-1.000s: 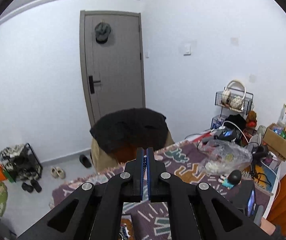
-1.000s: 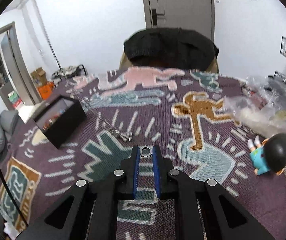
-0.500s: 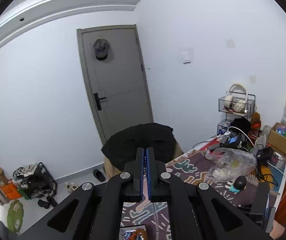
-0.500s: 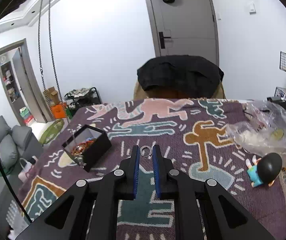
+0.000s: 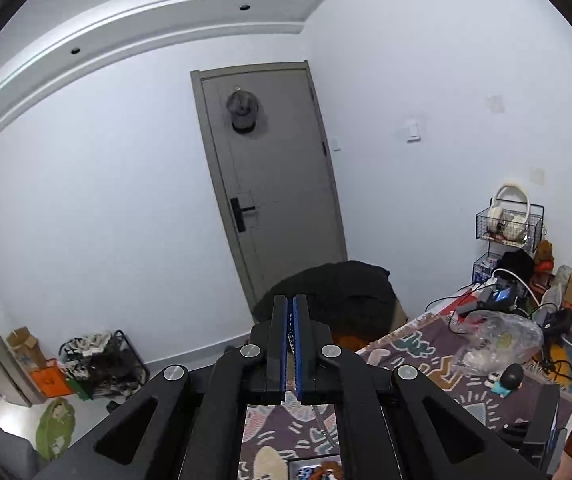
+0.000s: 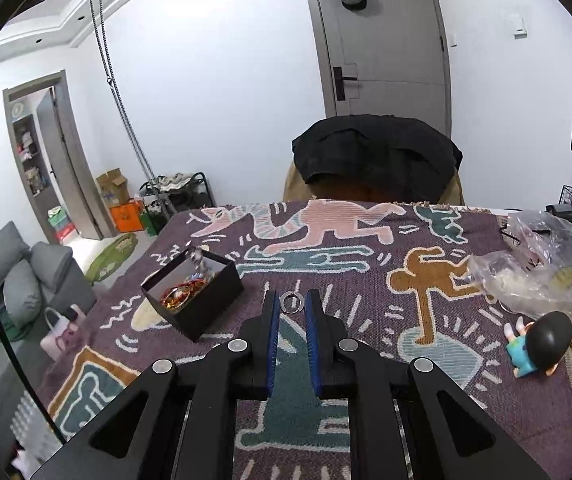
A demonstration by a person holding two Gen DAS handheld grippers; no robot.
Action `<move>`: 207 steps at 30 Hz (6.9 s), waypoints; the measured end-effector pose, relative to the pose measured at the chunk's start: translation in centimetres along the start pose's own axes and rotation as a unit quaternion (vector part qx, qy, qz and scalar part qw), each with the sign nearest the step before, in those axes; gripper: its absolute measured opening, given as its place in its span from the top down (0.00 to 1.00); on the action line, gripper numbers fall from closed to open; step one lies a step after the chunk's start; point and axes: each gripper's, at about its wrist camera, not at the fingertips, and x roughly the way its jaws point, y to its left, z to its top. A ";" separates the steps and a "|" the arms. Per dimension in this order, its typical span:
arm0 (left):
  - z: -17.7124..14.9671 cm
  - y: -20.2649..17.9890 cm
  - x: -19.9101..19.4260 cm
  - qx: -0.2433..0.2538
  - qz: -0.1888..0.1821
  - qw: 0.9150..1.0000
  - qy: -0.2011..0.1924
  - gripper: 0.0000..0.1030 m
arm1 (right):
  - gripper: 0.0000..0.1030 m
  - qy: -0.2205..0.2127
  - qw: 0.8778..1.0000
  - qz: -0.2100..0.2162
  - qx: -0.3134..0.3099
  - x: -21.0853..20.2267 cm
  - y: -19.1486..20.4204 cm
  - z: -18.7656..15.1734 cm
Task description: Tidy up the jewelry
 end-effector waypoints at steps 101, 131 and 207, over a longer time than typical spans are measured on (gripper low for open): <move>-24.6 2.9 0.1 -0.237 -0.055 0.969 0.054 0.00 | 0.00 0.017 0.997 0.024 0.076 0.6 4.4 1.1; -22.9 -5.4 -9.2 -0.149 -0.011 0.987 0.062 0.00 | 0.00 -0.013 0.999 -0.025 0.042 -11.0 2.1 -2.8; -25.1 -5.4 -12.3 -0.144 0.031 0.987 0.066 0.00 | 0.00 -0.021 0.998 -0.021 0.056 -11.4 2.0 -4.5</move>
